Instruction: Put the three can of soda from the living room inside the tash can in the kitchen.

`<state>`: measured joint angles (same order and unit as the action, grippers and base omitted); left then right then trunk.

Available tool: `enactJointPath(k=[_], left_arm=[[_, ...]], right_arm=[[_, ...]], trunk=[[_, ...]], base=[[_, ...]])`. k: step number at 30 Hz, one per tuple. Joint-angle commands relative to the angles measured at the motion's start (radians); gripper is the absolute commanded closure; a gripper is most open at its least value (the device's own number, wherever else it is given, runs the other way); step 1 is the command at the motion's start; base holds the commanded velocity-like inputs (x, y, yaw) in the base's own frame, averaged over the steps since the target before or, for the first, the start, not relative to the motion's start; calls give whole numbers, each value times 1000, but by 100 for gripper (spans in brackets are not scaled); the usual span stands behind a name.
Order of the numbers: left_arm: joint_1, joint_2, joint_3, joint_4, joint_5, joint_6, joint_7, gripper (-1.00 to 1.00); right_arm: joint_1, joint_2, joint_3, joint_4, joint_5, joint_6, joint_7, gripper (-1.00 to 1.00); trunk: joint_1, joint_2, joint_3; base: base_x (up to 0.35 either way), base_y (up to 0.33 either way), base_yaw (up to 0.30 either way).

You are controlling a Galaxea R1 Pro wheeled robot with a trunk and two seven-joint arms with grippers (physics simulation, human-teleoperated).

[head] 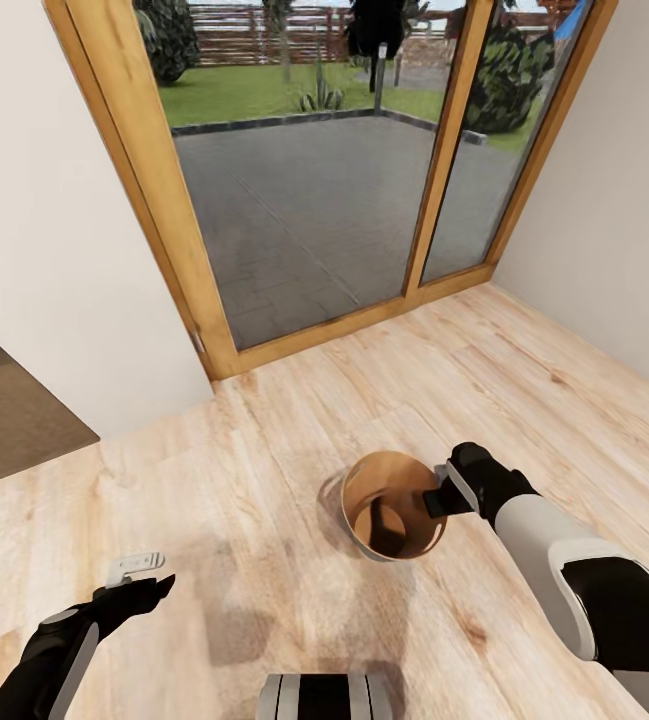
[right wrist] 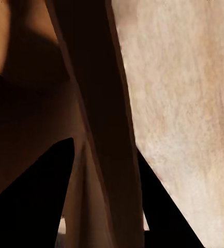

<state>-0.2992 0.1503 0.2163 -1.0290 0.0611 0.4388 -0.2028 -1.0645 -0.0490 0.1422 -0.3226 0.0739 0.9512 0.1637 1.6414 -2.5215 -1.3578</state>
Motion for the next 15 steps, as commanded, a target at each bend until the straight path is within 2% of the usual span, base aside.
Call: enactJointPath(k=[1, 15], left_arm=[[0, 0, 0, 0, -1, 0, 0, -100], [-3, -3, 1, 9, -4, 12, 2, -100]], right_arm=[[0, 0, 0, 0, 3, 0, -1, 100], [22, 3, 0, 1, 0, -3, 4, 100]], trunk=[[0, 0, 4], [-7, 4, 58]], base=[[0, 0, 0], [0, 0, 0]])
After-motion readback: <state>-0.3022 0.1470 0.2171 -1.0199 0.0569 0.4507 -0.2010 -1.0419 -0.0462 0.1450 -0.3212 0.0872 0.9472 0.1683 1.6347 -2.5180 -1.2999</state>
